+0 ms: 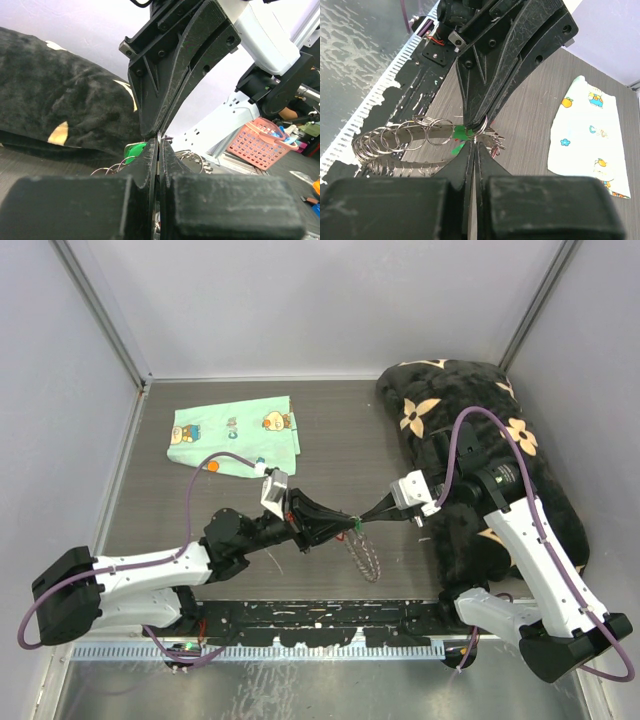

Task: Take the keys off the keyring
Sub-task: Remove the key from the keyring.

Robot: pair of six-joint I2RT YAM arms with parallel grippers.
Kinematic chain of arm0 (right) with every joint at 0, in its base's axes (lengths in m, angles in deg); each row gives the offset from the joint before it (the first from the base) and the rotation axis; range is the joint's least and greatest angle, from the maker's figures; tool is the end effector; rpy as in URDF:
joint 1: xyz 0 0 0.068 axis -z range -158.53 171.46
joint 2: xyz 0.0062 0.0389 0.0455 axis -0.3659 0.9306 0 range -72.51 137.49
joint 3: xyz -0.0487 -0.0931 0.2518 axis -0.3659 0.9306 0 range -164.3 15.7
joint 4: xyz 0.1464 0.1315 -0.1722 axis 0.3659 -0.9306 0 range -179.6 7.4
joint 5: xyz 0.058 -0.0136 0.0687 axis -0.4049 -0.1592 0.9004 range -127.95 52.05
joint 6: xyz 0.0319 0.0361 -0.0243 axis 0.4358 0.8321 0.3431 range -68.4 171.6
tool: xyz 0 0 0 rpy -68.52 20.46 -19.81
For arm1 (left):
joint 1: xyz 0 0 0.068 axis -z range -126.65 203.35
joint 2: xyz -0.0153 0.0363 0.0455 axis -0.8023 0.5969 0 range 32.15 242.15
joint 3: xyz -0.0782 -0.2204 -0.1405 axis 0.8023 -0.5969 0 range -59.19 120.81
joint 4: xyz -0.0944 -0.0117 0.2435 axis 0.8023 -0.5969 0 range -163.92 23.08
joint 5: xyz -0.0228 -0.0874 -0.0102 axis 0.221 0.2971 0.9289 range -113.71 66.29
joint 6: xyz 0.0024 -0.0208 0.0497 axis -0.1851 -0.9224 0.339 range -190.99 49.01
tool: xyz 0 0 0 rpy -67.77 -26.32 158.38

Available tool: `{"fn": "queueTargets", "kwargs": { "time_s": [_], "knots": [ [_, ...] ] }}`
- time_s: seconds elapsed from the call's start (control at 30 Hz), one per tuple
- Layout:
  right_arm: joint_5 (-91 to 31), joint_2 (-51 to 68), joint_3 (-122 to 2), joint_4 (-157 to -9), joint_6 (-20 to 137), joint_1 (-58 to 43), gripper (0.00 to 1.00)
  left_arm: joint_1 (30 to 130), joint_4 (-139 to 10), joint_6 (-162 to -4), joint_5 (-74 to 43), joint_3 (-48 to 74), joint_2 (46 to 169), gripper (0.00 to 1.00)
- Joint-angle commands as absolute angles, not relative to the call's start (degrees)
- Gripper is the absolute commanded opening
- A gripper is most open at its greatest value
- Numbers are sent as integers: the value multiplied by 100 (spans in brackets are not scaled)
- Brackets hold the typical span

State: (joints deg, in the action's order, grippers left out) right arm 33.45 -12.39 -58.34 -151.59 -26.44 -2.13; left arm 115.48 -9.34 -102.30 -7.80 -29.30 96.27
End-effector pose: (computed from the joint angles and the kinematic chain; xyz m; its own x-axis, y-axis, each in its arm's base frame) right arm 0.1337 0.0953 0.3896 0.4558 -0.1415 -0.8788 -0.8645 -0.3055 -0.3992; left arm 0.1037 -0.2171 0.3057 -0.3447 -0.4174 -0.8408 0.9231 0.0118 -0.3843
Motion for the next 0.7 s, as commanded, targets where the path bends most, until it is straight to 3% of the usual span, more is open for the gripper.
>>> {"fn": "queueTargets", "kwargs": {
  "time_s": [0.0,0.67],
  "knots": [
    [3239,-1316,-5967,-15088,-2713,-194,2,11549,-309,-10401,-1092,-2614,9541,0],
    [3118,-1491,-5530,-14730,-2559,-192,1,11645,-208,-10544,-1969,-2660,9627,0]
  ]
}}
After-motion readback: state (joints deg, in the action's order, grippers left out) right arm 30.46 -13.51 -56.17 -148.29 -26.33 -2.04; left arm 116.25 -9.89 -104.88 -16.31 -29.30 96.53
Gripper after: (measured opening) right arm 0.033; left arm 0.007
